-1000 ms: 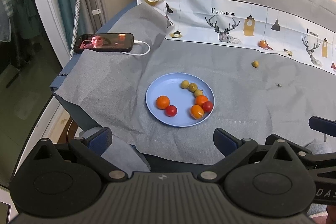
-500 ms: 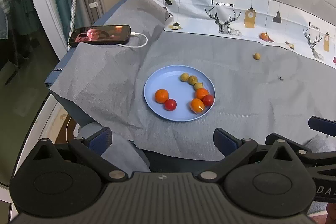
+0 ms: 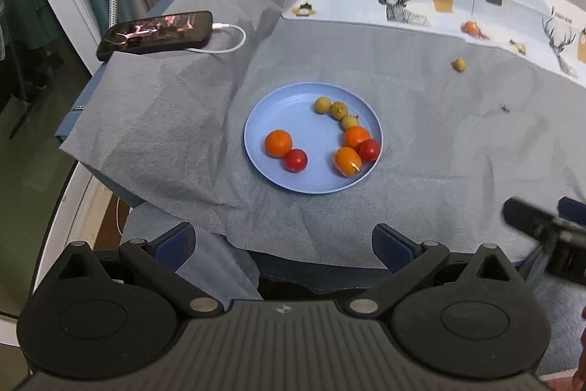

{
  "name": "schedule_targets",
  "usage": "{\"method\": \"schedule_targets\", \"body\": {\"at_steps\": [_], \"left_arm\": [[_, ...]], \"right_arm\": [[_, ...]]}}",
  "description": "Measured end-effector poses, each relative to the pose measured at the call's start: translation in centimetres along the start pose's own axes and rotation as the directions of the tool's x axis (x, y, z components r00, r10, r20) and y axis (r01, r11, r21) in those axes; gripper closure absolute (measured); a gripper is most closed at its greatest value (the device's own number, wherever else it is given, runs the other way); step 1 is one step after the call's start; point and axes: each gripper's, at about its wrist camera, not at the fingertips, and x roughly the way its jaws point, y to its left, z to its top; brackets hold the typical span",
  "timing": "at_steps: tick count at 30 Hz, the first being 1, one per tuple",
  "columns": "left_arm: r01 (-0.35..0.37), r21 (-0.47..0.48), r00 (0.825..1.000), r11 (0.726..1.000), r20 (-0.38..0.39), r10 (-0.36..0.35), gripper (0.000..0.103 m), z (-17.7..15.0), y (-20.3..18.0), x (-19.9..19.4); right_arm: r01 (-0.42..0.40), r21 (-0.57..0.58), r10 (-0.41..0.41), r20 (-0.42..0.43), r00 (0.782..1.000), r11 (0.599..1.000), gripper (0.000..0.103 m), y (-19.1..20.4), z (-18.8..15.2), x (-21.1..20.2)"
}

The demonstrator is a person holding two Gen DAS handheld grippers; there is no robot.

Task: Organize fruits
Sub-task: 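Grasp the loose yellow fruit with the left tool while the right grasps a bagged mandarin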

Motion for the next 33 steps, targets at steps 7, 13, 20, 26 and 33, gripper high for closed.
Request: {"method": "schedule_targets", "body": {"at_steps": [7,13,20,26,33], "left_arm": [[-0.015,0.033,0.999,0.999,-0.046,0.016,0.0,4.0,-3.0,3.2],[0.041,0.108,0.999,0.993,0.018,-0.043,0.0,11.0,-10.0,7.2],[0.16,0.26,0.985,0.952,0.022,-0.172,0.0,19.7,-23.1,18.1],[0.222,0.281,0.973,0.934,0.001,-0.231,0.0,23.9,-30.1,26.6],[0.255,0.23,0.967,0.939,-0.066,-0.246,0.001,26.8,-32.5,33.0]], "right_arm": [[0.121,0.128,-0.125,0.022,0.992,0.984,0.001,-6.4,2.1,4.2],[0.233,0.13,-0.247,0.103,0.964,0.964,0.001,-12.9,6.8,7.4],[0.311,0.012,-0.306,0.214,0.928,0.95,0.001,-23.2,16.5,15.3],[0.22,-0.026,-0.213,0.164,0.963,0.975,0.001,-29.5,24.2,26.4],[0.189,-0.104,-0.173,0.142,0.975,0.977,0.001,-29.2,29.2,37.5]]}}
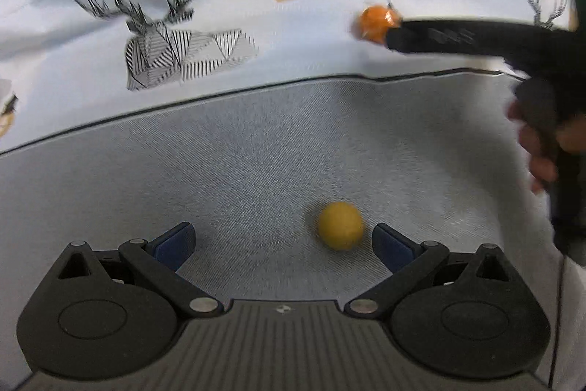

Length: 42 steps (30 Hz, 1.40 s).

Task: Organize fruits
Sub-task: 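Grasp the loose yellow fruit with the left tool while the right grasps a bagged mandarin, then carry the yellow fruit and bagged mandarin toward the blue plate with both tools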

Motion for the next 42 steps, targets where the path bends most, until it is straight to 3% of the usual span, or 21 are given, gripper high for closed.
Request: {"method": "schedule_targets", "body": {"at_steps": [2,3,4,5,6,10,14,23,26,31,37,42], "left_arm": [[-0.001,-0.007,1.0,1.0,0.027,0.001,0.006,-0.3,0.1,0.1],[-0.004,-0.002,0.998,1.0,0.066,0.004,0.019,-0.6,0.1,-0.3],[-0.003,0.02,0.996,1.0,0.093,0.001,0.044,-0.7,-0.2,-0.6],[0.002,0.056,0.993,0.998,0.116,-0.009,0.061,-0.9,-0.7,-1.0],[0.004,0.082,0.993,0.997,0.117,-0.014,0.075,-0.9,-1.1,-1.3],[0.052,0.078,0.993,0.996,0.1,-0.059,0.075,-1.0,-0.9,-2.4],[0.074,0.082,0.985,0.994,0.149,-0.085,0.075,-1.9,0.1,-6.4],[0.093,0.037,0.972,0.995,0.215,-0.099,0.075,-6.3,3.0,-19.6],[0.084,0.018,0.973,0.996,0.213,-0.086,0.075,-9.5,3.9,-24.8],[0.047,-0.014,0.98,0.999,0.193,-0.043,0.075,-15.0,6.4,-31.2],[0.014,-0.08,0.986,0.997,0.165,0.0,0.075,-22.9,9.8,-36.9],[-0.03,-0.115,0.982,0.993,0.184,0.051,0.075,-29.0,11.6,-40.5]], "right_arm": [[0.014,-0.025,-0.014,0.003,1.0,1.0,0.002,0.9,0.1,2.1],[0.021,-0.039,-0.02,0.018,1.0,0.999,0.005,1.3,0.0,2.7],[0.025,-0.064,-0.024,0.022,0.999,0.998,0.024,1.9,-0.3,3.3],[0.029,-0.09,-0.027,0.027,0.999,0.995,0.051,2.3,-0.6,3.5],[0.034,-0.103,-0.028,0.053,0.998,0.994,0.067,2.7,-1.0,3.2],[0.081,-0.07,-0.078,0.042,0.996,0.994,0.066,2.6,-1.8,1.4],[0.11,-0.045,-0.108,0.056,0.993,0.993,0.066,1.3,-2.3,-3.2],[0.077,0.105,-0.093,0.163,0.982,0.992,0.066,1.5,-6.0,-21.8],[0.047,0.138,-0.072,0.181,0.981,0.989,0.066,3.8,-8.1,-27.8],[-0.065,0.157,0.04,0.161,0.986,0.985,0.066,9.4,-12.6,-36.3],[-0.217,0.146,0.205,0.093,0.974,0.965,0.066,17.0,-17.1,-42.9],[-0.274,0.055,0.27,0.062,0.961,0.96,0.066,22.2,-19.4,-47.0]]}}
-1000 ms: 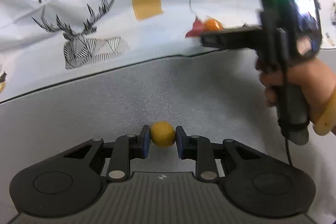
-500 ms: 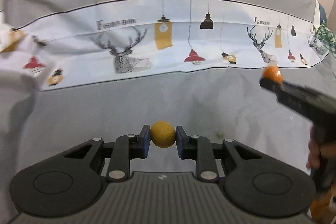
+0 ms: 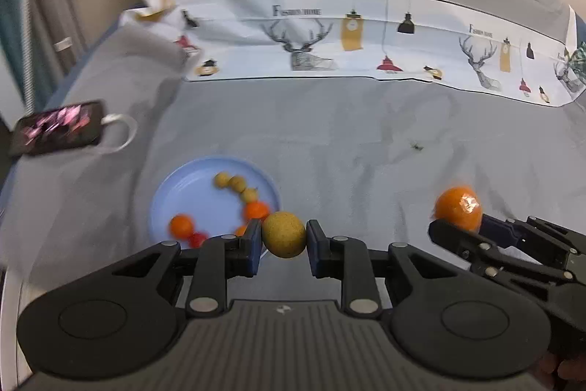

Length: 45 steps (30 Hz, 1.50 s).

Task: Organize fruits
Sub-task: 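Carry the yellow fruit and bagged mandarin toward the blue plate with both tools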

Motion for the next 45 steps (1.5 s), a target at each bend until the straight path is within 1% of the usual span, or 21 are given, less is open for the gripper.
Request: {"method": "schedule_targets", "body": {"at_steps": [3,6,9,13,19,23,35,45], "left_arm": [[-0.03,-0.014,0.999,0.999,0.028,0.03,0.075,-2.5,0.9,-2.3],[-0.06,-0.016,0.997,0.998,0.057,0.061,0.075,-4.5,1.3,-4.3],[-0.06,-0.034,0.996,0.998,0.07,0.063,0.075,-6.0,1.7,-5.9],[-0.054,-0.052,0.993,0.997,0.098,0.059,0.075,-7.0,1.9,-7.4],[-0.047,-0.052,0.988,0.998,0.144,0.054,0.075,-7.5,1.7,-9.0],[-0.043,-0.06,0.987,0.997,0.154,0.052,0.075,-7.7,1.7,-9.4],[-0.056,-0.068,0.987,0.996,0.148,0.066,0.075,-7.7,1.9,-9.3],[-0.057,-0.083,0.99,0.995,0.123,0.067,0.075,-7.7,2.3,-8.5]], "right_arm": [[-0.019,-0.067,0.019,0.002,1.0,0.998,0.066,2.7,-1.0,-1.4],[-0.016,-0.121,0.019,0.03,0.999,0.992,0.066,4.7,-1.4,-3.2],[-0.008,-0.154,0.015,0.049,0.999,0.988,0.066,5.9,-1.7,-4.6],[0.001,-0.195,0.012,0.064,0.998,0.981,0.066,7.1,-2.4,-5.8],[0.023,-0.225,-0.002,0.092,0.996,0.974,0.066,8.0,-2.6,-7.2],[0.031,-0.231,-0.01,0.093,0.996,0.973,0.066,8.2,-2.8,-7.5],[0.035,-0.246,-0.016,0.079,0.997,0.969,0.066,8.9,-2.8,-7.1],[0.032,-0.252,-0.019,0.053,0.998,0.967,0.066,8.7,-2.7,-6.5]]}}
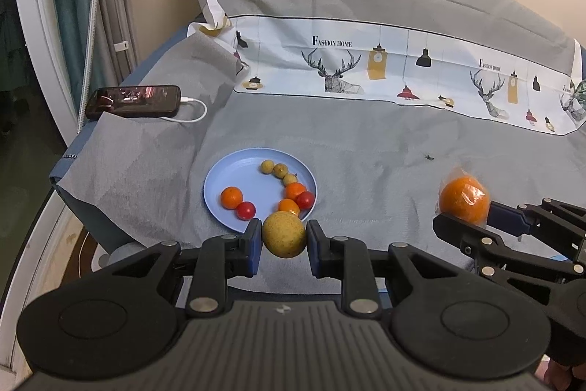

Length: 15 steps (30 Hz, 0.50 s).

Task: Organize fruits
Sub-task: 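Carry the yellow fruit and bagged mandarin toward the blue plate with both tools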

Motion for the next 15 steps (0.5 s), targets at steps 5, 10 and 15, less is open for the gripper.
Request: {"method": "schedule_targets", "body": {"at_steps": [5,10,15], "left_arm": [[0.007,-0.012,1.0,1.0,-0.018,-0.008,0.075,0.1,0.3,0.7],[0.01,-0.02,0.999,1.0,-0.032,-0.011,0.075,0.1,0.7,1.3],[0.011,-0.031,0.998,0.999,-0.055,-0.013,0.075,0.3,1.1,2.3]], "right_arm": [[0.0,-0.008,0.0,-0.016,1.0,1.0,0.066,0.2,0.0,0.5],[-0.002,-0.013,0.001,-0.036,0.999,1.0,0.066,0.2,0.1,1.1],[-0.003,-0.02,0.002,-0.057,0.998,1.0,0.066,0.3,0.2,1.8]]}}
